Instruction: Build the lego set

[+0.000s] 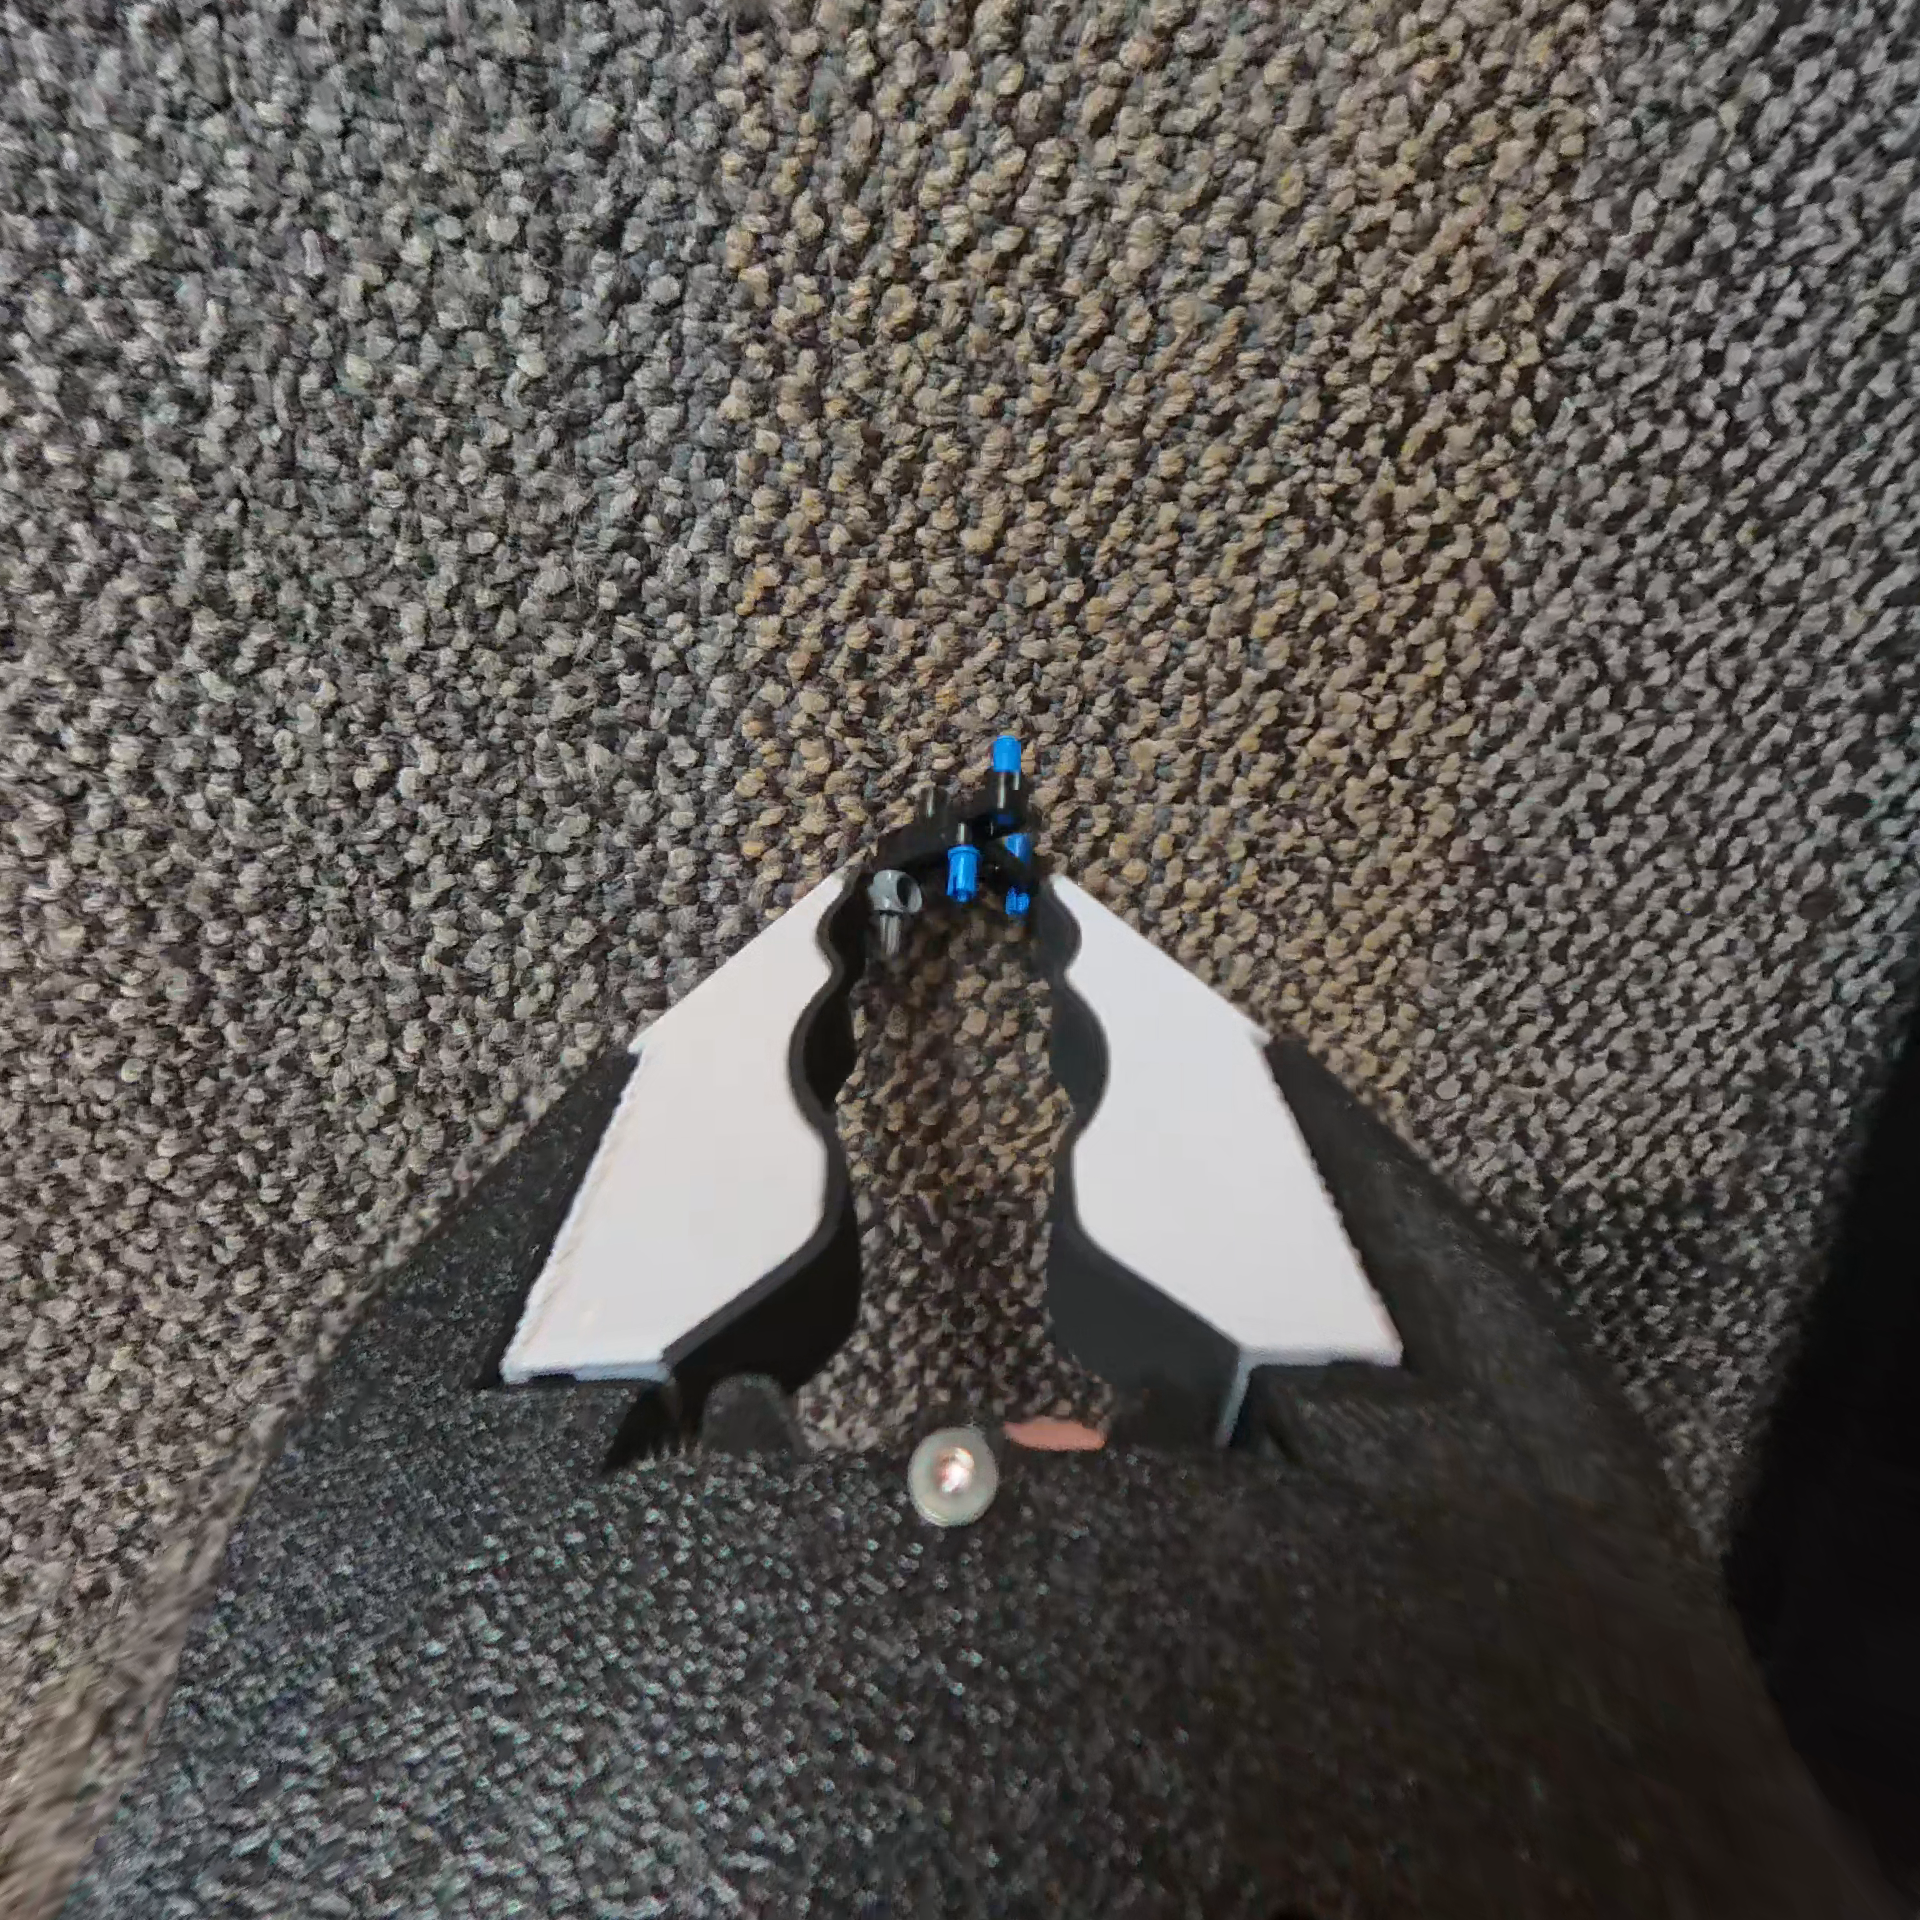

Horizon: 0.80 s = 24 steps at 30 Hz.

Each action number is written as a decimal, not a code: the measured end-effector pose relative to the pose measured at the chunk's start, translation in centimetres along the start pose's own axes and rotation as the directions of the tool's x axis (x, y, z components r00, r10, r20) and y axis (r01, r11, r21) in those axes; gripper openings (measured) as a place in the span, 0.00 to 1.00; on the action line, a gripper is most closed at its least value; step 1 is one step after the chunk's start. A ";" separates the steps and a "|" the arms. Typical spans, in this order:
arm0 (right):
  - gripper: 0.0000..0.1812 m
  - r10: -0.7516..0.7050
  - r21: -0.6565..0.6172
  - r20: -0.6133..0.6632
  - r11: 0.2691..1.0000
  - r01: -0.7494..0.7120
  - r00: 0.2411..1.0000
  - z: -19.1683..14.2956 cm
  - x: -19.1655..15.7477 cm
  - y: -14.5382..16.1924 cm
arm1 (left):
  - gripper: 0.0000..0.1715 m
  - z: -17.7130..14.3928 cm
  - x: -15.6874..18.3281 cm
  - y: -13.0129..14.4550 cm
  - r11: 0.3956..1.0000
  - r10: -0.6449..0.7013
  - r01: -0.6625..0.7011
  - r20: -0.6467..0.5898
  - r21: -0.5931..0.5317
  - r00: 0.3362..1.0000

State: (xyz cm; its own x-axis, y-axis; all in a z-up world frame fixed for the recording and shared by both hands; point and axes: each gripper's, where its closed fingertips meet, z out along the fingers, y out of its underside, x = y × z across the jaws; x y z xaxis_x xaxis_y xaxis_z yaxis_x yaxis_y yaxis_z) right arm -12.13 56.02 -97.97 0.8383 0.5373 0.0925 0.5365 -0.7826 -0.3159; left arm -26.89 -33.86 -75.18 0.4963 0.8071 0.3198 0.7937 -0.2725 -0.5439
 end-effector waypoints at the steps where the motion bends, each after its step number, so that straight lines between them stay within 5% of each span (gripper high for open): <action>1: 0.17 0.018 -0.016 0.011 1.000 -0.018 1.000 0.0 0.1 0.2 | 0.42 0.1 0.2 0.0 1.000 -0.015 0.015 -0.016 -0.002 1.000; 12: 0.17 -0.126 0.108 0.042 0.987 0.121 0.991 -5.5 -1.1 2.0 | 0.41 -2.5 2.5 -3.3 0.993 0.056 -0.049 -0.063 0.105 0.996; 18: 0.17 -0.205 0.050 0.183 0.979 0.199 0.962 -13.8 -7.4 10.7 | 0.42 -7.6 4.5 -7.2 0.950 0.199 -0.187 -0.021 0.248 0.980; 24: 0.17 -0.419 0.022 0.442 0.889 0.457 0.793 -29.7 -19.0 23.6 | 0.40 -14.8 7.5 -9.1 0.928 0.275 -0.278 0.048 0.249 0.960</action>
State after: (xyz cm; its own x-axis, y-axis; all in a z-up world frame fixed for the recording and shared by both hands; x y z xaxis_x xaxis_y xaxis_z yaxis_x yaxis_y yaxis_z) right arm -12.56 18.02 -79.15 0.3976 0.8928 -0.2116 0.8578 -0.4435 -0.2596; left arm -25.19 -33.12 -56.34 0.6781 0.7251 0.1200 0.5106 -0.3473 -0.7865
